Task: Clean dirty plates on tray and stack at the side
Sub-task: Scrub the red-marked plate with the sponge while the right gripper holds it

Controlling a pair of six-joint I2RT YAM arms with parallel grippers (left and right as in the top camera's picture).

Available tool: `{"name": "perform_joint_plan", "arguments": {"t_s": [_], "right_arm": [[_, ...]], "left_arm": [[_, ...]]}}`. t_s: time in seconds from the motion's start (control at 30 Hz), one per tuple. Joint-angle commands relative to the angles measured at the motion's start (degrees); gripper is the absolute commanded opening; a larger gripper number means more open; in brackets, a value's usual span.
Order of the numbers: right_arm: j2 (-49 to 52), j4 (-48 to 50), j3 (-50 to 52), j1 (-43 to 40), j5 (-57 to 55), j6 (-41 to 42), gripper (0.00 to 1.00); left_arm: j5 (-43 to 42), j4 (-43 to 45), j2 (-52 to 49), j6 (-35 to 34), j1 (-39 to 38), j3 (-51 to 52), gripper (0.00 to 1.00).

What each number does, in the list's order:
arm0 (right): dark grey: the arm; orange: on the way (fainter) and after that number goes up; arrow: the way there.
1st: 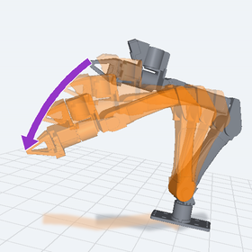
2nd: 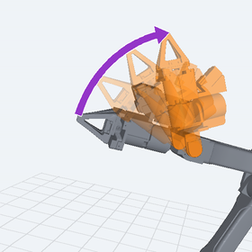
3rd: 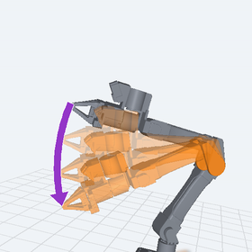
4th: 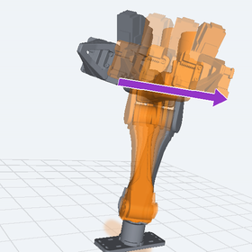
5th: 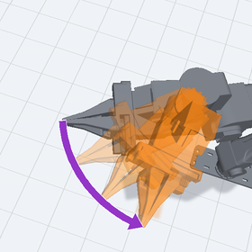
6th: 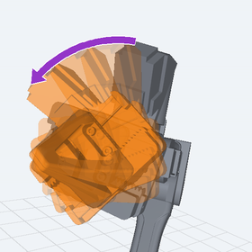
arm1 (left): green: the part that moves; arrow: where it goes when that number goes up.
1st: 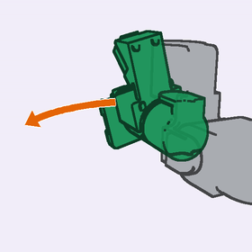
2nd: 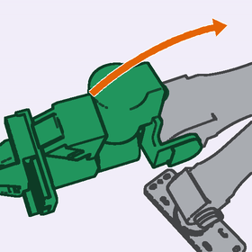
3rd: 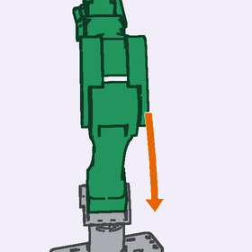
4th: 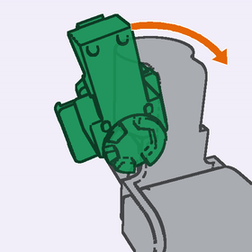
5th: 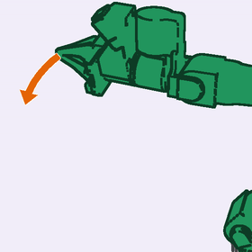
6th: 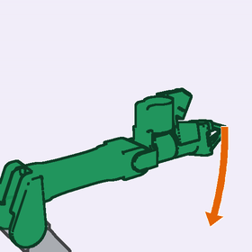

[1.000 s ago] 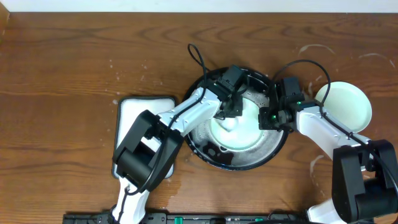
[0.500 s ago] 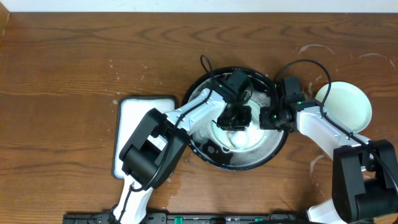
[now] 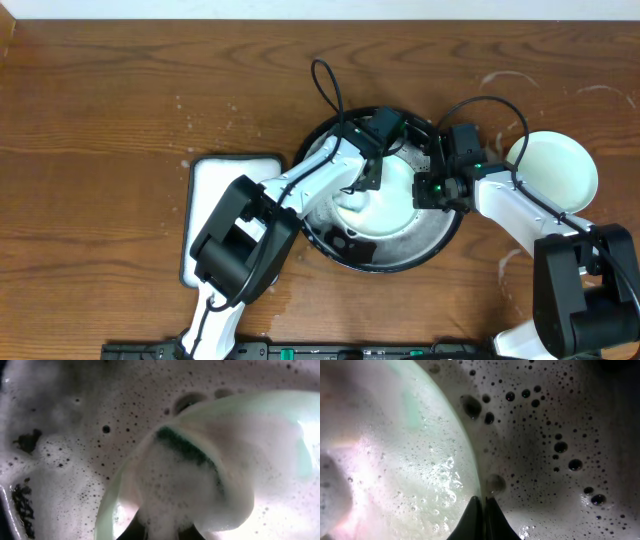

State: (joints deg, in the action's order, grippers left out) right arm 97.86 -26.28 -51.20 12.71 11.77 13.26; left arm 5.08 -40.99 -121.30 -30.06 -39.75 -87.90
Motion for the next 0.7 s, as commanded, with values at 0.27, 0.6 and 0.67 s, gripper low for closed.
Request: {"name": "perform_joint_plan", "arguments": {"t_s": [0.27,0.6,0.67], "right_arm": [[0.2,-0.3,0.1,-0.7,-4.3,-2.8,0.01],[0.2,-0.9,0.1,-0.7,-4.2,-3.0,0.01],[0.2,-1.0,0.1,-0.6,-4.2,-3.0,0.01]], "left_arm": [[-25.7,16.1,-5.2,-8.3,0.7,2.2,0.08],[-13.3,12.5,-5.2,-2.8,-2.1,2.2,0.08],[1.6,8.9,-5.2,1.6,-1.4,2.2,0.08]]}}
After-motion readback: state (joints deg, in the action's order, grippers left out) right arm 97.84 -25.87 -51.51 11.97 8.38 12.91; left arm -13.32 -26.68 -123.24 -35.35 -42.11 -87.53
